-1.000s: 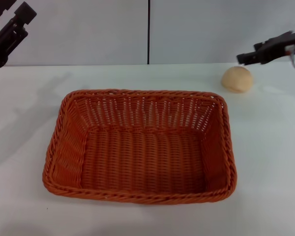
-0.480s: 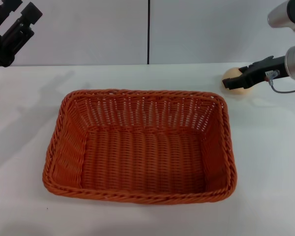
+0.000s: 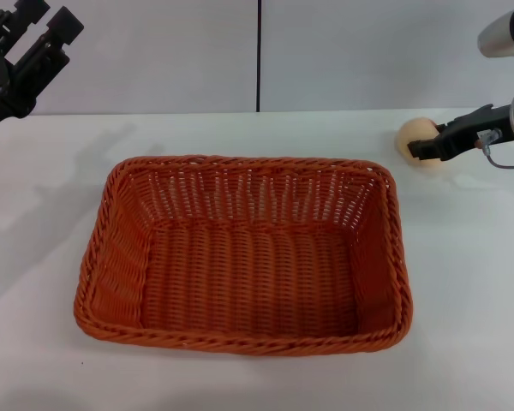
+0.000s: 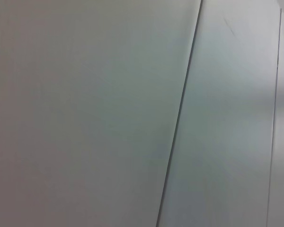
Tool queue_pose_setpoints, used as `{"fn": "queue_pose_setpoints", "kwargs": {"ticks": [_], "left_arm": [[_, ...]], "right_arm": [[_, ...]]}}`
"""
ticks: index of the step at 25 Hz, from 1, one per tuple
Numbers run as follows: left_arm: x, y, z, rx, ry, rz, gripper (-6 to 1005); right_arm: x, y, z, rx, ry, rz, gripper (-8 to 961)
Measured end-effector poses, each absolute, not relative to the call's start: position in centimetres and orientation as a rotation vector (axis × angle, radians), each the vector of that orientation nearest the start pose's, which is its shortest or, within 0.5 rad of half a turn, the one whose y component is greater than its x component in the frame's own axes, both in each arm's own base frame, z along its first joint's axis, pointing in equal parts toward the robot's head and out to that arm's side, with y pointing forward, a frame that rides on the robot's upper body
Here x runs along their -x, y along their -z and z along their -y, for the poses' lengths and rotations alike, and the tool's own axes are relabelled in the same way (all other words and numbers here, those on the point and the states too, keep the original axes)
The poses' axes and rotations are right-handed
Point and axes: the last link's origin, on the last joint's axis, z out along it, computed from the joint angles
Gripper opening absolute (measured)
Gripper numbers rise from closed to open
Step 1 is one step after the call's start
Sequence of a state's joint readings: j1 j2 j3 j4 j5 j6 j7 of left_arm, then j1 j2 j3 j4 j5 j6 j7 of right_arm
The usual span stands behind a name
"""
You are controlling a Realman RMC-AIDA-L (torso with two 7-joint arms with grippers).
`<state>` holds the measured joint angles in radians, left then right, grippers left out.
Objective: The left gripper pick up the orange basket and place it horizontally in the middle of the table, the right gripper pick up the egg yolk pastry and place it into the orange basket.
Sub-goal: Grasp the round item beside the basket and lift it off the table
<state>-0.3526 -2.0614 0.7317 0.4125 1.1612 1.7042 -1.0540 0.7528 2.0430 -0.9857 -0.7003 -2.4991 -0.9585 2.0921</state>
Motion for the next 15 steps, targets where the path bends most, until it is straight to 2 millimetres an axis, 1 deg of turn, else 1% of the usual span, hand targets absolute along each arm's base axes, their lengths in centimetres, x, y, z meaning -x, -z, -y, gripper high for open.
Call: {"fn": "queue_pose_setpoints", "kwargs": {"ticks": [3,10,15], "left_arm": [[27.6,-5.4,-30.0,1.982,1.425,0.458,676],[27.2,-5.1,-30.4,1.986,1.439,0.465,676],[27.0,-4.9,-30.8,1.987,1.436,0.472,676]], "right_arm": [[-26.6,-0.2,-43.1,2.359,0.170,-0.859,436],[-27.0,-0.5,-43.1,2.335,0.181,-0.837,282],[-27.1,-1.2,-43.1,2.303,0.155,-0.824,242]]}}
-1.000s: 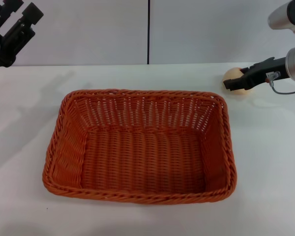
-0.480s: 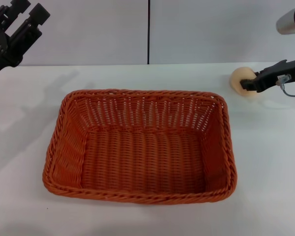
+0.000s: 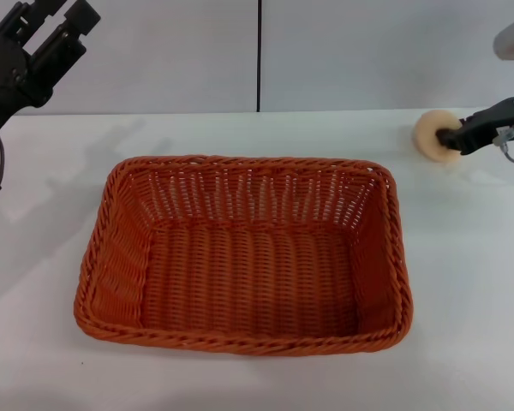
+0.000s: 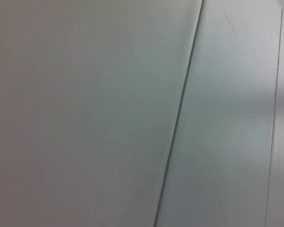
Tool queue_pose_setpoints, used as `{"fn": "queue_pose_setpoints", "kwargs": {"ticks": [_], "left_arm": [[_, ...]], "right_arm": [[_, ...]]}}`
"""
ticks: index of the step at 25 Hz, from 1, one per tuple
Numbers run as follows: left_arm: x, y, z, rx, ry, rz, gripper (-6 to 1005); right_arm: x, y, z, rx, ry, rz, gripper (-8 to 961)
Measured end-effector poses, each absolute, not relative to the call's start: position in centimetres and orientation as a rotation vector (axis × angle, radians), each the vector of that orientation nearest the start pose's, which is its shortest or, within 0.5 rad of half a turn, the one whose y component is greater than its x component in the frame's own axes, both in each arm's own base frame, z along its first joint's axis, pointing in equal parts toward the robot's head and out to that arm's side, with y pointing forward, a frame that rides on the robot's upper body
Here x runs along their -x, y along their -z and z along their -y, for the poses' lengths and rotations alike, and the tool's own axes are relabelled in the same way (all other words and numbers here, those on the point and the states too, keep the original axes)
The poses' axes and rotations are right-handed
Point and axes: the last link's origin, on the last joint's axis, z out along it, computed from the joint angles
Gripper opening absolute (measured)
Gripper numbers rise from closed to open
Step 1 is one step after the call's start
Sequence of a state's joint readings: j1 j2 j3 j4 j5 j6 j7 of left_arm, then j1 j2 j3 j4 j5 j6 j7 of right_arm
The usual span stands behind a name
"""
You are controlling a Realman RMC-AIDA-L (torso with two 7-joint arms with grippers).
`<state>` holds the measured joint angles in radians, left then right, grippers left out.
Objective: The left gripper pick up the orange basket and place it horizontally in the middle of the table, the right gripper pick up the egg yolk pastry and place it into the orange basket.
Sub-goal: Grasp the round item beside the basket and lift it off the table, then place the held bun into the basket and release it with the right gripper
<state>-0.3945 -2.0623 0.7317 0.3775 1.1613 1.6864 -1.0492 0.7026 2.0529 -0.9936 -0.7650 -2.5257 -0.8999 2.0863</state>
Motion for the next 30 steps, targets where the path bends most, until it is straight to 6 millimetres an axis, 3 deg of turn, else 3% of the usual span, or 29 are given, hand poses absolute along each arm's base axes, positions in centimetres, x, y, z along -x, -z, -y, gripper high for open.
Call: {"fn": "queue_pose_setpoints", "kwargs": {"ticks": [9,11,12,15,16,17,18,21,25,26,27,30], "left_arm": [[26.9,-4.5,-31.2,1.988,1.431,0.480,675],[26.9,-4.4,-31.2,1.987,1.427,0.487,675],[26.9,-4.4,-31.2,1.987,1.427,0.487,675],[27.0,-4.4,-31.2,1.985,1.424,0.493,676],[27.0,-4.4,-31.2,1.985,1.424,0.494,676],[27.0,-4.3,-31.2,1.985,1.424,0.495,676],[27.0,-4.3,-31.2,1.985,1.424,0.495,676],[27.0,-4.3,-31.2,1.984,1.425,0.497,676],[27.0,-4.3,-31.3,1.975,1.425,0.499,676],[27.1,-4.4,-31.3,1.969,1.426,0.500,676],[27.1,-4.4,-31.3,1.964,1.427,0.501,676],[27.0,-4.4,-31.3,1.967,1.428,0.499,675]], "right_arm": [[-25.2,-3.3,-42.3,2.286,-0.112,-0.771,178],[-23.0,-5.1,-41.0,2.314,-0.397,-0.644,170],[-23.0,-5.1,-41.0,2.314,-0.397,-0.644,166],[-20.5,-6.2,-39.2,2.339,-0.696,-0.459,155],[-20.5,-6.2,-39.2,2.339,-0.696,-0.459,151],[-19.1,-6.7,-37.9,2.349,-0.896,-0.325,147],[-19.1,-6.7,-37.9,2.349,-0.896,-0.325,133],[-17.4,-7.0,-36.4,2.374,-1.109,-0.192,100],[-15.5,-4.8,-35.5,2.528,-1.192,-0.130,74],[-15.2,-4.2,-35.4,2.568,-1.182,-0.126,75],[-14.2,-2.3,-35.0,2.683,-1.133,-0.107,77],[-13.5,-0.5,-34.6,2.781,-1.074,-0.079,82]]}}
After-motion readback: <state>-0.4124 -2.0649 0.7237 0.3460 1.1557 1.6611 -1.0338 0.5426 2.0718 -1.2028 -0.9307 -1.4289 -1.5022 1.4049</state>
